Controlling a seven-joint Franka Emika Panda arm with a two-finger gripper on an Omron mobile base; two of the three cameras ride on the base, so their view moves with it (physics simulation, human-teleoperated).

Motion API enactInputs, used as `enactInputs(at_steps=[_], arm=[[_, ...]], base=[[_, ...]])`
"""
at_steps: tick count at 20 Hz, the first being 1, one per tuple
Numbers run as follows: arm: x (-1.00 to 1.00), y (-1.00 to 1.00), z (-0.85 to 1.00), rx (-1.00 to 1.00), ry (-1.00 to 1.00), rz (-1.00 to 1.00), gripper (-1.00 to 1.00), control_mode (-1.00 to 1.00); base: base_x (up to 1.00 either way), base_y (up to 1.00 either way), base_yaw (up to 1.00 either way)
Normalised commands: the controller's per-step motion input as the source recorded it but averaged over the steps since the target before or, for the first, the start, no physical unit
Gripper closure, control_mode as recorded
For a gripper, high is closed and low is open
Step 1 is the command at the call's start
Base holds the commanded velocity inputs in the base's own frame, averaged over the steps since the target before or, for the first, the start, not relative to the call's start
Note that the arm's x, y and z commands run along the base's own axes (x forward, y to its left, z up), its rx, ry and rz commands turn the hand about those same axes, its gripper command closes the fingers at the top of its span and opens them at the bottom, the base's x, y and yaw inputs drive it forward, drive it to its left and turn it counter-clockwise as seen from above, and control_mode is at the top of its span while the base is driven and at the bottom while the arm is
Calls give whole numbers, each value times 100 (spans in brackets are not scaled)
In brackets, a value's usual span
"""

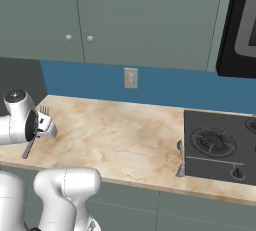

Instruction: Take the fork and place it on the left side of the plate. Then take the spoon and place it on the right side of the plate. Make sure they're directly next to the plate.

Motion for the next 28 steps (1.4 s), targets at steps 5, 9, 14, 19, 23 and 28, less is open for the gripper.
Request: enactInputs(at_steps=[5,9,14,19,23,28], arm=[[0,0,0,0,0,0,100,-100],[0,0,0,0,0,0,100,-100],[0,0,0,0,0,0,100,-100],[0,0,0,0,0,0,100,100],[0,0,0,0,0,0,100,100],[0,0,0,0,0,0,100,100]], base=[[0,0,0],[0,0,0],[0,0,0],[0,0,0],[0,0,0],[-76,-5,-10]])
